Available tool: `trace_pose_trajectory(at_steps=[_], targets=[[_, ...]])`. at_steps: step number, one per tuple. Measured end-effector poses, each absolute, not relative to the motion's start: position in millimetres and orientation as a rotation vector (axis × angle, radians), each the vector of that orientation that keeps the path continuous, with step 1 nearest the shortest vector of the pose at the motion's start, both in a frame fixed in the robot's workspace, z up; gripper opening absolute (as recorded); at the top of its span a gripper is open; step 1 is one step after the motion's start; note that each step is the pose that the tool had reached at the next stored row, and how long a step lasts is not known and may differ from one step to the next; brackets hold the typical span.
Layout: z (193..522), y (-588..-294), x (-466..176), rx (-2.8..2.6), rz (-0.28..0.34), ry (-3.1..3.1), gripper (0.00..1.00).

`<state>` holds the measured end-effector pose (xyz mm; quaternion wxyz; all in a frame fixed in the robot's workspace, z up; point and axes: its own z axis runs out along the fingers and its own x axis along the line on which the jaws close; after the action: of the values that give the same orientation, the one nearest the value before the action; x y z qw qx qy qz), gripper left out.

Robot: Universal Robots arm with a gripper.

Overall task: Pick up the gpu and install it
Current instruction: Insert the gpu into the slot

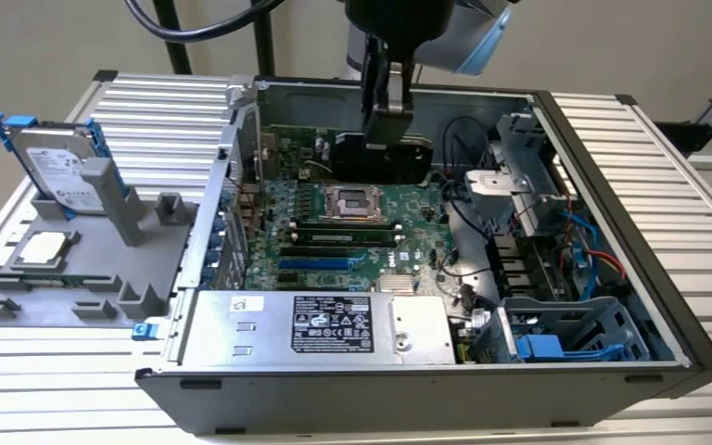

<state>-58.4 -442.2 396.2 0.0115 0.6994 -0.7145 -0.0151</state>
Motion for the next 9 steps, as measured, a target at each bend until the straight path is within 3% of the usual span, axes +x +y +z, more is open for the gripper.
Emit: trace_pose_trajectory(at_steps=[9], targets=[[394.6, -442.3, -58.2, 2.182, -0.047, -2.229, 0.00]])
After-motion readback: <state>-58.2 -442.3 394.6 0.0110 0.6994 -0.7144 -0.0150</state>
